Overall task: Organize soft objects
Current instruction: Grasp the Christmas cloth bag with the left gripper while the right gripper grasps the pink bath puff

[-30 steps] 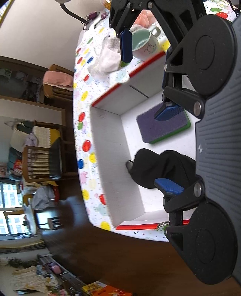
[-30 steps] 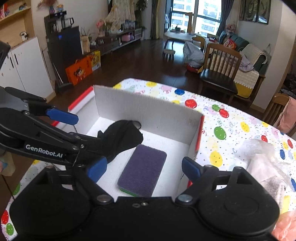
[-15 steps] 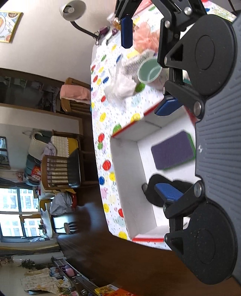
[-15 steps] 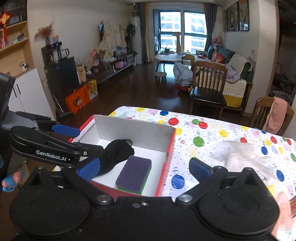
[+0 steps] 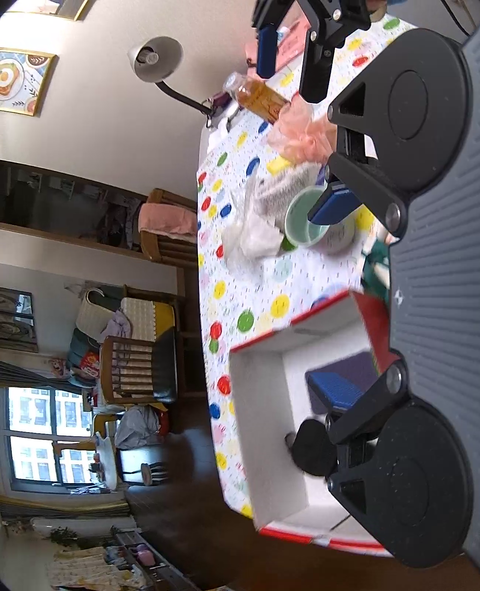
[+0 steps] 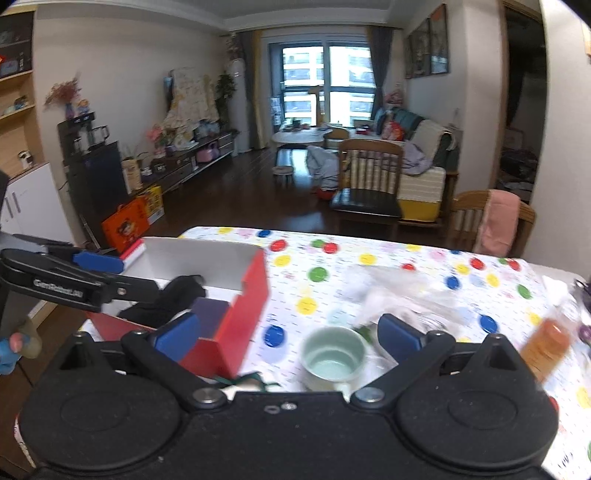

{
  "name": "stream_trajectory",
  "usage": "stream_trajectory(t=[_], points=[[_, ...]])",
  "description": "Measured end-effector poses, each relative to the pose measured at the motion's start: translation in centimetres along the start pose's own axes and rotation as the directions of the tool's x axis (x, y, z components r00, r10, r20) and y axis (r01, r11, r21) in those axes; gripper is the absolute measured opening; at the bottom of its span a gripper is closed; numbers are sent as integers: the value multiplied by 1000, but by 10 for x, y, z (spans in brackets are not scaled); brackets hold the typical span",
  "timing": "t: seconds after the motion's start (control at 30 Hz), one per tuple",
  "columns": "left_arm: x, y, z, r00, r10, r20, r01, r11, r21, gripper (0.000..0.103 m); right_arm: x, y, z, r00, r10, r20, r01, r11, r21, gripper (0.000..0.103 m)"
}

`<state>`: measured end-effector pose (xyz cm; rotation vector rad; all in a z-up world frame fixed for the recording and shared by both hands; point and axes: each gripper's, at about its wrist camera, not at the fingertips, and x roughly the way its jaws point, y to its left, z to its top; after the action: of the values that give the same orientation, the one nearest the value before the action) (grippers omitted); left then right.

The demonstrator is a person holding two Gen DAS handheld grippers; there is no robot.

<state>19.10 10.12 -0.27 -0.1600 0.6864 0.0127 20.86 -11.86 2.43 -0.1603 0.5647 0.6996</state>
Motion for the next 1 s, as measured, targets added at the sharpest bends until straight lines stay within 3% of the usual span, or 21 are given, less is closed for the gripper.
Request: stream_trajectory(t=[0.03,0.07,0.37,0.47,0.63,0.83,1.0], points=[[0,-5,-3,1000,-6,-1,6,1000,-8,101,-3,-7,-4,1000,-9,1,9,1000,10,103],[2,-9,-4,1000,-7,-1,7,1000,-17,103,-5,-14,-8,1000,-19,1,19,1000,18,103],[12,-53,-19,998,55,28,-53,997,-59,103,-22,-72,-45,996,-94,-9,94,994,55,103],[22,-64,-24,999,19,-33,-22,997,-76,103,-23,-90,-54,993,-115,-10,116,991,70,103],[40,-74,-39,995,-4,-97,-16,978,-209,103,-22,-118,-68,992,-122,-27,124,990,74,103],[57,-90,-63,986,59,-153,-96,963,-251,103,-14,-144,-80,992,-118,-55,122,990,78,103],[75,-100,-82,964,123,-235,-185,945,-269,103,-1,-160,-85,988,-134,-72,141,985,99,103]])
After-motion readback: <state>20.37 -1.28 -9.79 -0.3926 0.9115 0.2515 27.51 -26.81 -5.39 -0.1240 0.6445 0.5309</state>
